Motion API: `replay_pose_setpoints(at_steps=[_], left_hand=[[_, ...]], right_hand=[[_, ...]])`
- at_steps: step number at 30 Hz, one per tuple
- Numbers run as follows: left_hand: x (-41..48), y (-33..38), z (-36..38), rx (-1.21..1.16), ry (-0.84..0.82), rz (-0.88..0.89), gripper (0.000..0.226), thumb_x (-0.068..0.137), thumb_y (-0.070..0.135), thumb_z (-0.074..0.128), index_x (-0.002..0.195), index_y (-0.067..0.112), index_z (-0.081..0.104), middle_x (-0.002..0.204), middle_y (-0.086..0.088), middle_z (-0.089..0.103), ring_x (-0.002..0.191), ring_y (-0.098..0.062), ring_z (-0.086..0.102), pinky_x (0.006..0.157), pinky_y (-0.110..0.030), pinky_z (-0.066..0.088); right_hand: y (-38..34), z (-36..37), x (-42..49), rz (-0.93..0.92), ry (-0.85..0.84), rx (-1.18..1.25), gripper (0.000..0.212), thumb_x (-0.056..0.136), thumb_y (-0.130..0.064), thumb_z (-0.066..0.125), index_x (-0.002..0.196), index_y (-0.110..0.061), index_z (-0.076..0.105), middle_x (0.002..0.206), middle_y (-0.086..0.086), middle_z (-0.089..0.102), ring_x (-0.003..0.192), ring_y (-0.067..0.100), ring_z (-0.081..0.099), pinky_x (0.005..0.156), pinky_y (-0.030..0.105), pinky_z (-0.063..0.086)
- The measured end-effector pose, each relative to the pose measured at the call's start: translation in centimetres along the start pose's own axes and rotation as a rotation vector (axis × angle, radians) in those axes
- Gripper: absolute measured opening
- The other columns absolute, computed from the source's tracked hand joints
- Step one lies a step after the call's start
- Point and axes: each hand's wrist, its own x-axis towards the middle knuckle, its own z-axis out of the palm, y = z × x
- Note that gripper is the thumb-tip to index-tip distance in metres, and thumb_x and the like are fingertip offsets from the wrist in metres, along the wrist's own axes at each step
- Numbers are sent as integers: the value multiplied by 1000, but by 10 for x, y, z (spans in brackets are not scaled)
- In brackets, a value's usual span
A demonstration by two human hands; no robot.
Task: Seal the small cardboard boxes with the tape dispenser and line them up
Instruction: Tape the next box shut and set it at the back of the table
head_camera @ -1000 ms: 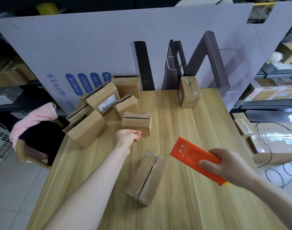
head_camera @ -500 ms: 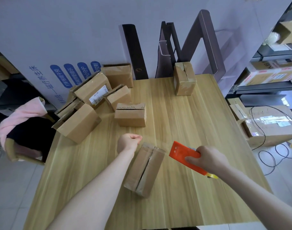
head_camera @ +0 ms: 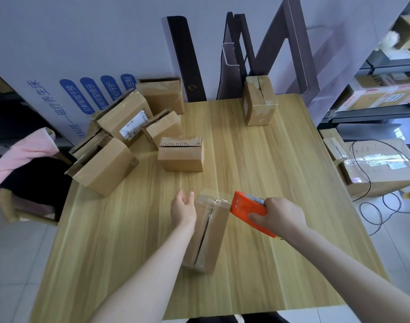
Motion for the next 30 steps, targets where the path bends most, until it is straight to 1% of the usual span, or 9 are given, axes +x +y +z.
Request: replay_pose_setpoints(at_steps=[4,8,11,13,16,19,24,27,30], left_hand=[[-21,-12,4,-65,-101,192,34,96,31,55,126,17,62,129,4,61,115,-8,54,99,-24,40],[-19,-20,5,-72,-165,197,36,95,29,56,129,19,58,131,6,58,123,-10,50,104,-26,38],[-15,-24,2,-59,-156,220,34,96,31,54,126,16,59,127,5,60,120,-11,52,99,-24,39],[-16,-26,2,-46,-150,223,33,96,33,52,123,16,59,121,8,61,114,-9,53,95,-24,40],[-18,-25,4,-41,-135,233,24,97,34,51,114,18,58,105,14,61,102,-8,55,85,-23,40],[-18,-22,3,-98,-113,196,21,95,30,55,111,17,61,102,12,61,98,-8,55,79,-19,40],[-32,-30,4,-246,3,58,20,89,33,65,82,17,56,84,6,63,78,-12,58,67,-23,41],[-47,-33,10,-277,71,49,25,88,33,65,76,14,54,77,5,61,71,-13,55,61,-20,40],[-60,-31,13,-245,97,0,38,85,40,67,72,8,53,64,7,54,60,-10,49,54,-20,38]], right_hand=[[-7,-6,3,-22,7,-38,37,82,-56,53,81,-19,57,70,-7,59,66,15,61,50,23,40],[-21,-20,2,-105,15,-96,25,86,-51,52,74,-29,46,66,-9,49,69,17,57,57,25,42],[-36,-24,3,-140,47,-153,23,89,-46,51,83,-27,40,70,-7,50,72,19,56,59,24,39],[-41,-22,8,-161,99,-178,16,89,-45,50,89,-29,48,76,-5,60,78,20,64,64,25,42],[-44,-6,21,-213,173,-247,28,89,-47,47,112,-38,61,85,-8,69,81,16,67,68,25,49],[-48,12,29,-193,119,-256,33,87,-46,45,114,-39,64,74,-9,63,76,15,67,57,24,37],[-26,-4,20,-50,91,1,36,86,-55,52,115,-36,61,73,-6,57,76,22,63,60,26,44],[-11,-16,16,27,270,165,43,82,-61,54,89,-20,63,67,-4,60,65,21,60,58,30,51],[-9,-19,20,38,390,566,42,83,-55,59,75,-14,60,63,2,63,59,23,61,54,36,52]])
